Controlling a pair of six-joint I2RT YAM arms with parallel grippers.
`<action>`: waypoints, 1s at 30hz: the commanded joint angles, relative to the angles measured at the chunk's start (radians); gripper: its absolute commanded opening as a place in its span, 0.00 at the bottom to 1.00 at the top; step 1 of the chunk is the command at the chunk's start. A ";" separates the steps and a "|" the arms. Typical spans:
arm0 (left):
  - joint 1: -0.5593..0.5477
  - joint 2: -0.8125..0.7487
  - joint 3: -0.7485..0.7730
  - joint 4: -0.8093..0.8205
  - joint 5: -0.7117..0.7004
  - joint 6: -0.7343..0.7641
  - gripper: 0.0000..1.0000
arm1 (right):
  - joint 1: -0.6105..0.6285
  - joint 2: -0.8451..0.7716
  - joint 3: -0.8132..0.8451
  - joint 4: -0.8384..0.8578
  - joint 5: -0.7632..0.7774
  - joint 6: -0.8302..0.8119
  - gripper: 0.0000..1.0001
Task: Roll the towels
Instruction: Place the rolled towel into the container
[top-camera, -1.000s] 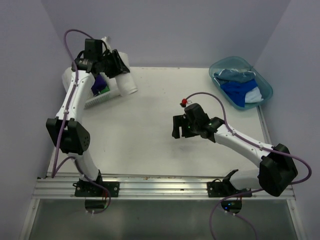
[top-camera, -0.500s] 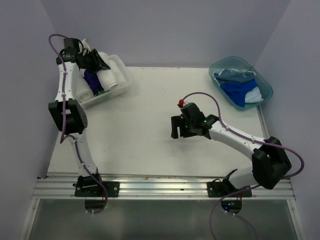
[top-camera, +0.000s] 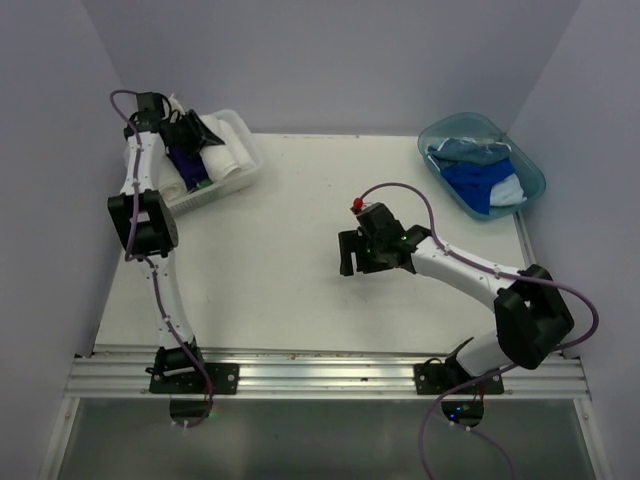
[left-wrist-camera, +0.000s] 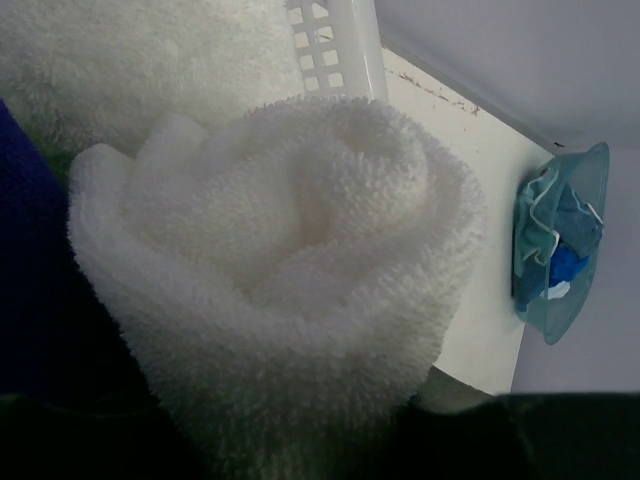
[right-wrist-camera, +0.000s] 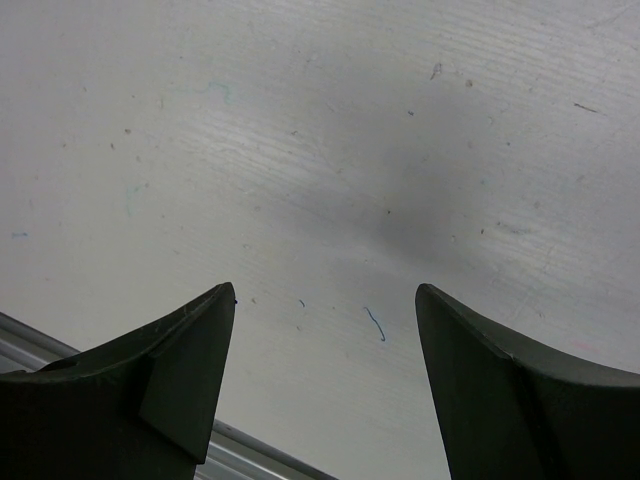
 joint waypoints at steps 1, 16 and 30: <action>0.024 0.017 0.065 0.089 0.011 -0.051 0.35 | 0.001 0.009 0.032 0.000 -0.008 -0.009 0.76; 0.028 -0.076 -0.016 0.125 -0.022 -0.082 0.85 | 0.003 0.021 0.027 0.014 -0.006 -0.005 0.76; 0.037 -0.271 -0.133 0.097 -0.137 -0.068 1.00 | 0.001 0.006 0.019 0.009 -0.001 -0.005 0.76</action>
